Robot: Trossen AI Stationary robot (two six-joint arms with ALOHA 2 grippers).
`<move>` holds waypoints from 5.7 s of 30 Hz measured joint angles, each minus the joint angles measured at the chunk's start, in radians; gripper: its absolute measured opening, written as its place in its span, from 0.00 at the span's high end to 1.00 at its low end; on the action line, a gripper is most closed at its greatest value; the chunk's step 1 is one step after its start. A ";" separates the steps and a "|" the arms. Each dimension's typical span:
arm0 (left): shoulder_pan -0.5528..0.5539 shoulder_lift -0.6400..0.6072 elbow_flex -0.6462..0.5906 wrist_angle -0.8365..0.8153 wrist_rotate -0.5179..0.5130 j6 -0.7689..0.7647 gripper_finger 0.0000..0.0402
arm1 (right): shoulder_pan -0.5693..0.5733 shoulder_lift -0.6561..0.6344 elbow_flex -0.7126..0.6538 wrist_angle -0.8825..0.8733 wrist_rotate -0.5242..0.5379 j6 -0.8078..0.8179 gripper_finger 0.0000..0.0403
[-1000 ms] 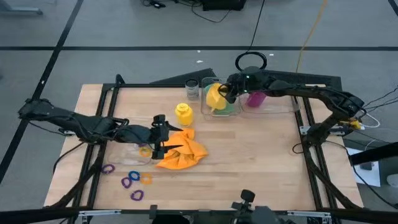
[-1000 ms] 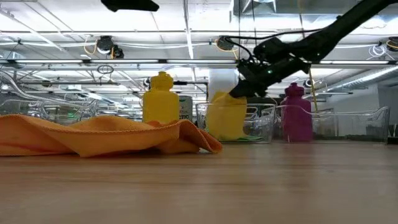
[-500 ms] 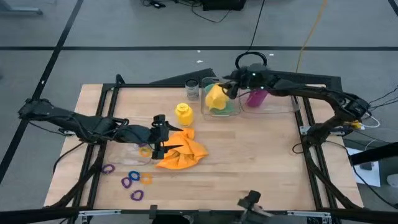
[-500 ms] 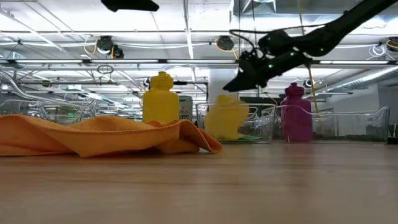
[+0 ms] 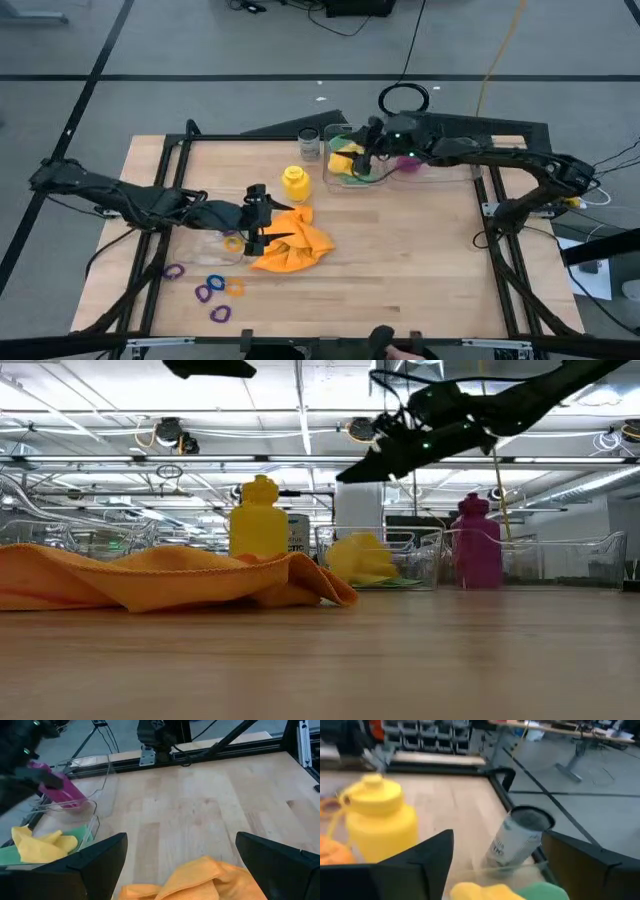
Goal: Pick & Place Sports Items
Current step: Put the yellow towel into the top left transparent bin, then put the yellow water bottle into the top right transparent bin
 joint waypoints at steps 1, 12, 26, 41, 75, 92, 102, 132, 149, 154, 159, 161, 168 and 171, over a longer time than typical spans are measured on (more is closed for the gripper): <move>0.000 0.000 0.000 0.000 0.000 -0.003 0.23 | 0.008 0.009 0.000 -0.005 0.023 -0.007 0.45; 0.000 0.000 0.000 0.000 0.000 -0.004 0.23 | -0.041 0.174 0.000 0.089 0.079 0.056 0.52; 0.000 0.000 0.000 0.000 0.000 -0.002 0.23 | -0.047 0.241 0.000 -0.087 0.151 -0.010 0.60; 0.000 0.000 0.000 0.000 0.000 0.004 0.23 | -0.041 0.201 0.001 -0.312 0.187 -0.119 0.63; -0.002 -0.001 -0.344 0.575 -0.003 -0.007 0.23 | 0.315 -0.225 -0.003 -0.317 0.045 0.142 0.61; 0.015 -0.001 -0.449 0.942 -0.213 0.174 0.23 | 0.708 -0.243 -0.458 0.563 0.243 0.007 0.68; 0.119 -0.001 -0.241 0.693 -0.118 0.240 0.23 | 0.708 -0.325 -0.459 0.441 0.254 0.026 0.71; 0.550 0.000 -0.447 0.681 0.242 0.083 0.23 | 0.697 -0.327 -0.459 0.370 0.255 0.073 0.72; 0.588 0.000 -0.447 0.593 0.263 0.072 0.23 | 0.697 -0.326 -0.459 0.365 0.255 0.073 0.72; 0.588 0.000 -0.447 0.579 0.263 0.068 0.23 | 0.697 -0.326 -0.459 0.365 0.255 0.073 0.72; 0.588 0.000 -0.447 0.573 0.263 0.068 0.23 | 0.697 -0.326 -0.459 0.365 0.255 0.073 0.72; 0.588 0.000 -0.447 0.573 0.263 0.068 0.23 | 0.697 -0.326 -0.459 0.365 0.255 0.073 0.72; 0.588 0.000 -0.447 0.553 0.262 0.067 0.23 | 0.697 -0.326 -0.459 0.366 0.255 0.070 0.72; 0.588 0.000 -0.447 0.548 0.261 0.066 0.23 | 0.697 -0.326 -0.459 0.366 0.255 0.070 0.72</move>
